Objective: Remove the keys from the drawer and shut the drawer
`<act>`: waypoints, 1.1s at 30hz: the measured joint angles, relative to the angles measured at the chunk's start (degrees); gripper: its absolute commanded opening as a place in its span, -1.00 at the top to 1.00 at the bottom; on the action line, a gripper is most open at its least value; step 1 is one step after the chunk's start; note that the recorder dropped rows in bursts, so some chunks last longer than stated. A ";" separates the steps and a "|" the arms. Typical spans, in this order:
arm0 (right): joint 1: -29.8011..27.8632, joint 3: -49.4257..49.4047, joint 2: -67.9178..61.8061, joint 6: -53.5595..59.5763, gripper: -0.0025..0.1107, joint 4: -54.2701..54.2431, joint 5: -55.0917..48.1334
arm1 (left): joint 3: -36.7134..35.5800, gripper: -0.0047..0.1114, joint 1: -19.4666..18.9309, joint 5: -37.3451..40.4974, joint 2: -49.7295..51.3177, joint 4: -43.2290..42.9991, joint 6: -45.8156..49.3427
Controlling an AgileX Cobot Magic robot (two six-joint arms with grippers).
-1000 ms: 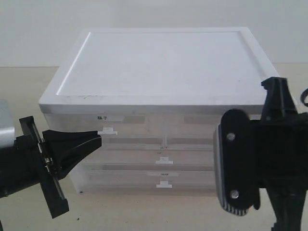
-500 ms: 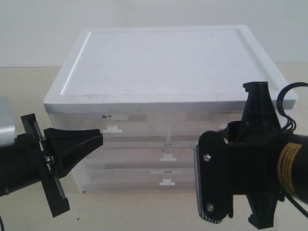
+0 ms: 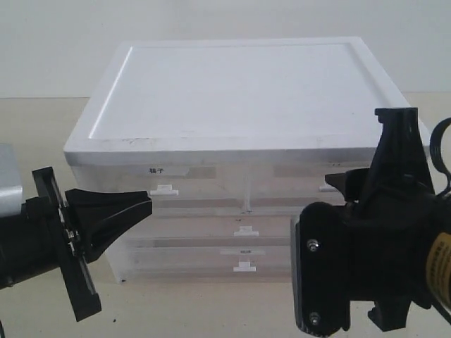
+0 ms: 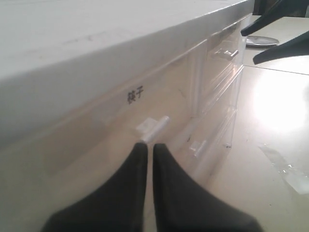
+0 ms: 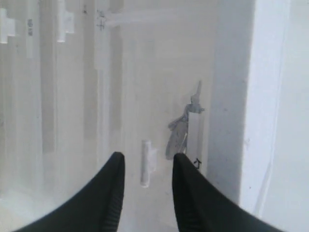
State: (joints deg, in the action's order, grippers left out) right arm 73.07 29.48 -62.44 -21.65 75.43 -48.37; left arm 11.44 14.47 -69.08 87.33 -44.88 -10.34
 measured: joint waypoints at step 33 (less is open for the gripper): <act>-8.59 -4.30 0.00 -11.35 0.43 12.21 9.55 | 0.00 0.84 0.00 -0.03 0.00 -0.70 -0.11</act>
State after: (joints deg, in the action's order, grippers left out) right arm 64.48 25.19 -62.44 -33.01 87.63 -38.81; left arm 11.44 14.47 -69.12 87.33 -45.58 -10.45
